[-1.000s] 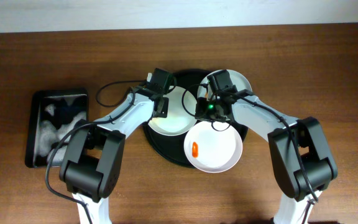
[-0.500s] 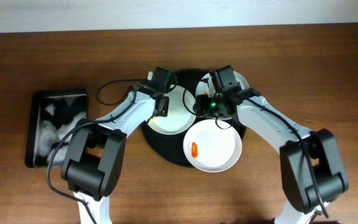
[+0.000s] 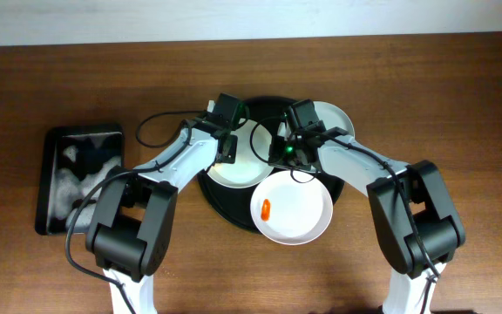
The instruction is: Clean dirty plates on tray and stack at the side
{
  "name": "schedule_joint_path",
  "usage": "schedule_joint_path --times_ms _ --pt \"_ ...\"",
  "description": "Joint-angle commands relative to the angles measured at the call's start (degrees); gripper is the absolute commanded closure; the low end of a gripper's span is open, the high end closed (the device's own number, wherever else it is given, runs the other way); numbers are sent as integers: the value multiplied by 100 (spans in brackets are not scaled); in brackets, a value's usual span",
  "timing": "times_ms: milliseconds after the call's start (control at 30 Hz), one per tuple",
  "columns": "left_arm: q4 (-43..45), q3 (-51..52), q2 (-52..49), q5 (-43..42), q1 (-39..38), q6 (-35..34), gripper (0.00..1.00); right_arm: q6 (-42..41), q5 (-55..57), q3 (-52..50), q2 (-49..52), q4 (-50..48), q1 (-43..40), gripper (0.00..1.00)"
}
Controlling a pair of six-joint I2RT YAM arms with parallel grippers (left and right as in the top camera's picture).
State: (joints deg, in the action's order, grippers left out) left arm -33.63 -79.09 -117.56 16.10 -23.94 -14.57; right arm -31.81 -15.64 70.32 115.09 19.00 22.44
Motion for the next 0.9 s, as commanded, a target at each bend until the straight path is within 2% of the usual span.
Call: schedule_joint_path --times_ms 0,200,300,467,700,867 --pt "11 -90 -83 61 4 -52 100 -173 286 22 55 20 42 96" --pt "-387 -444 -70 184 4 -57 100 310 1207 52 -741 479 44 96" --pt "-599 -732 -72 186 4 -59 100 529 1427 131 -796 739 44 96" --pt "-595 -730 -74 284 9 -275 100 1060 2059 1054 -898 2037 44 96" --pt "-632 -719 -74 155 37 -284 100 1504 2710 1945 -901 3143 44 96" --pt "-629 -710 -74 -966 503 -363 100 1530 3880 2557 -901 4175 282 96"
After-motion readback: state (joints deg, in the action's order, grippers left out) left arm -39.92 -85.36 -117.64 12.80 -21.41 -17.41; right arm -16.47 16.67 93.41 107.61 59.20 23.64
